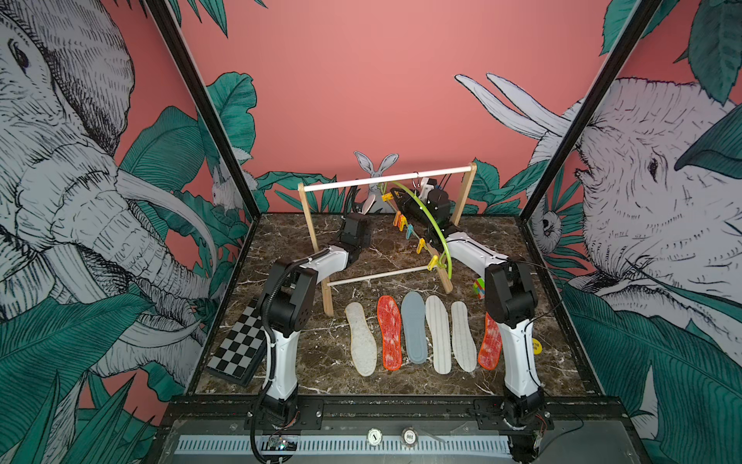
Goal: Take the shoe insoles off the hanger
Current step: Open the clamp at the hanger.
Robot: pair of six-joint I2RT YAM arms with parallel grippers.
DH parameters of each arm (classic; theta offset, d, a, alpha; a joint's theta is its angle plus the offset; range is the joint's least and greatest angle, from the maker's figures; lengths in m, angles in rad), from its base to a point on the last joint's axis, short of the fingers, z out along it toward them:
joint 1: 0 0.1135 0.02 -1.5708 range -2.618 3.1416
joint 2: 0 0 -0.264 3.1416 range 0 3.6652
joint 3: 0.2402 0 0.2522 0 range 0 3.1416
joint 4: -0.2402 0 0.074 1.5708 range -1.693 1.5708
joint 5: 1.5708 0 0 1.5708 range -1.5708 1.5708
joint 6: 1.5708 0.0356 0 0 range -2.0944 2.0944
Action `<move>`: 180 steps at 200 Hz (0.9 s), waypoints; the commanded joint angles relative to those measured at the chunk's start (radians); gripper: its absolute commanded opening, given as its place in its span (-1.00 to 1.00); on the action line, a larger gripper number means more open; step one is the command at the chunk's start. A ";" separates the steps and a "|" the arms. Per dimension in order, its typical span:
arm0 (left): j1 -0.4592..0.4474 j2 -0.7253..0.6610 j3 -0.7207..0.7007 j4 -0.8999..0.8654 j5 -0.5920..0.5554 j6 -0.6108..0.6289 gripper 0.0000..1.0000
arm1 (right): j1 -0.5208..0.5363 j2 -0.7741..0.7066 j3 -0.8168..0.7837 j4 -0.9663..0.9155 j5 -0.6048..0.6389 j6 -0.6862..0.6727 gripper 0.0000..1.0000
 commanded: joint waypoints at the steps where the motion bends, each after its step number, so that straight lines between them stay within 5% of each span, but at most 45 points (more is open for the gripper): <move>1: -0.003 -0.021 -0.015 0.027 -0.010 -0.020 -1.00 | -0.001 -0.015 0.009 0.061 -0.020 -0.005 -0.62; 129: -0.004 -0.025 -0.020 0.025 -0.009 -0.029 -1.00 | -0.003 -0.028 -0.002 0.058 -0.096 -0.054 -0.51; 180: -0.003 -0.033 -0.026 0.025 -0.004 -0.029 -1.00 | -0.003 -0.060 -0.050 0.067 -0.086 -0.062 -0.12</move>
